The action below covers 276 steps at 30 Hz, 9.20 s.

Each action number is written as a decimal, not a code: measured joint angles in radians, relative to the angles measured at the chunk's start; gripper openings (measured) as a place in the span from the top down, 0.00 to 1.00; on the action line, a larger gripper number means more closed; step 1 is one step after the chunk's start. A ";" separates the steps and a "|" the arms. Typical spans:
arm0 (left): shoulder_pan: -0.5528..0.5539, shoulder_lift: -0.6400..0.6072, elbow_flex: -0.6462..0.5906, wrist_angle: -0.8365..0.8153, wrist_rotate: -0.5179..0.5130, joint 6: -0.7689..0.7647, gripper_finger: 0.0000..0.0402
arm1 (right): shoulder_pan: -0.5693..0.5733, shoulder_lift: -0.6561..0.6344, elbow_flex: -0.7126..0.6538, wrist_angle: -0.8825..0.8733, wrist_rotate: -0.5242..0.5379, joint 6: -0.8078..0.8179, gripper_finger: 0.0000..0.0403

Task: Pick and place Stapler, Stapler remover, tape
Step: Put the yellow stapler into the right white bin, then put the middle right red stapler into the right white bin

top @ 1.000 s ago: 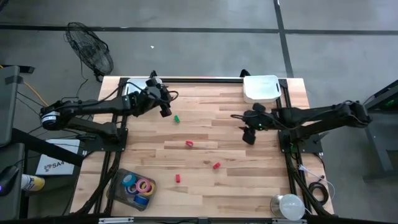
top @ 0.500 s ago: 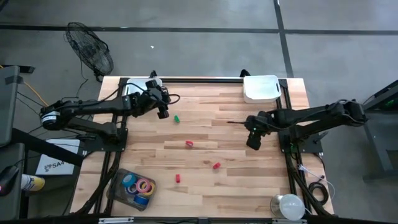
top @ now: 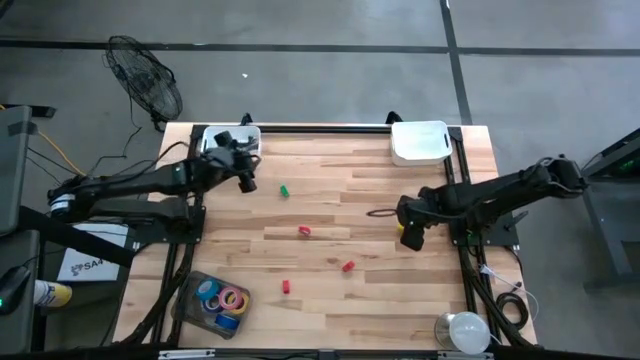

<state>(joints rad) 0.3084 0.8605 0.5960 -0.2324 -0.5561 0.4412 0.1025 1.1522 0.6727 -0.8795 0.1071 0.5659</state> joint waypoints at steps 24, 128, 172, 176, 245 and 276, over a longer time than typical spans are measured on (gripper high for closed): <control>-0.001 -0.340 -0.140 0.042 0.346 0.086 0.37 | 0.154 0.000 -0.208 0.271 0.081 0.137 0.52; -0.001 -0.339 -0.140 0.021 0.361 0.085 0.37 | -0.783 0.245 -0.002 0.645 0.570 -0.129 0.84; -0.001 -0.339 -0.139 0.021 0.361 0.085 0.37 | -0.477 -0.079 0.001 0.809 0.040 -0.446 0.59; -0.001 -0.339 -0.139 0.021 0.361 0.085 0.37 | -0.377 -0.075 0.001 0.849 0.018 -0.510 0.59; -0.001 -0.339 -0.139 0.021 0.361 0.085 0.37 | 0.208 0.584 0.000 1.169 -0.119 -0.803 0.55; -0.001 -0.339 -0.139 0.021 0.361 0.085 0.37 | 0.194 0.612 0.000 1.273 -0.082 -0.484 0.83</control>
<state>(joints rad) 0.3073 0.5213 0.4568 -0.2119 -0.1948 0.5266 0.2961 1.7639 0.6727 0.3932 0.0254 0.0818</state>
